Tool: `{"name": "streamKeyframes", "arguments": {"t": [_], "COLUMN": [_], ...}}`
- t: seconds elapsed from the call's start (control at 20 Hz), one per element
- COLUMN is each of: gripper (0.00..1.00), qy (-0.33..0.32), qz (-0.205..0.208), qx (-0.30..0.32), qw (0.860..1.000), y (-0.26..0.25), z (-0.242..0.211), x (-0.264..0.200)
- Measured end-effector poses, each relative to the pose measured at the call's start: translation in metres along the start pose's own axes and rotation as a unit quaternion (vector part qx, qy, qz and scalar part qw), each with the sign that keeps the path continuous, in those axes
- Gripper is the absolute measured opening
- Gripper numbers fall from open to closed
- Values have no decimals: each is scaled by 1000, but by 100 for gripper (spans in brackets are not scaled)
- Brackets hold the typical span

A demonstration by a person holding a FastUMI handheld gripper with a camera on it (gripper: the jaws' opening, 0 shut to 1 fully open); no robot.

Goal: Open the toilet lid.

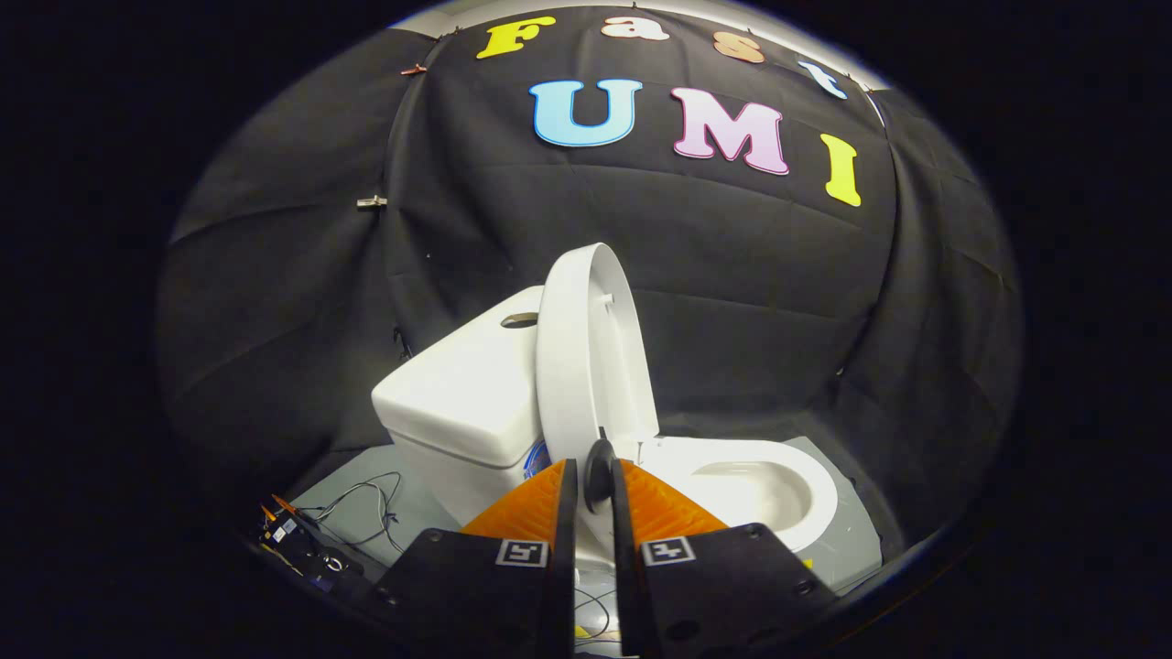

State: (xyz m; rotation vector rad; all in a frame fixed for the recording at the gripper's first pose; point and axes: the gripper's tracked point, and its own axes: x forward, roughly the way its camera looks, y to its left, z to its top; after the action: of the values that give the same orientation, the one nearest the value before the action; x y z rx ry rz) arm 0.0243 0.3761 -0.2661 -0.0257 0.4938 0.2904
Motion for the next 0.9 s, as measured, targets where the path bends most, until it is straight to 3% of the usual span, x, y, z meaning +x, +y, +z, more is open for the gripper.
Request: {"name": "streamKeyframes", "arguments": {"t": [0.25, 0.9], "gripper": [99, 99], "qy": [-10, -100], "qz": [1, 7], "qx": [-30, 33], "qw": [999, 994], "y": [-5, -87], "z": [9, 100], "x": [-9, -67]}}
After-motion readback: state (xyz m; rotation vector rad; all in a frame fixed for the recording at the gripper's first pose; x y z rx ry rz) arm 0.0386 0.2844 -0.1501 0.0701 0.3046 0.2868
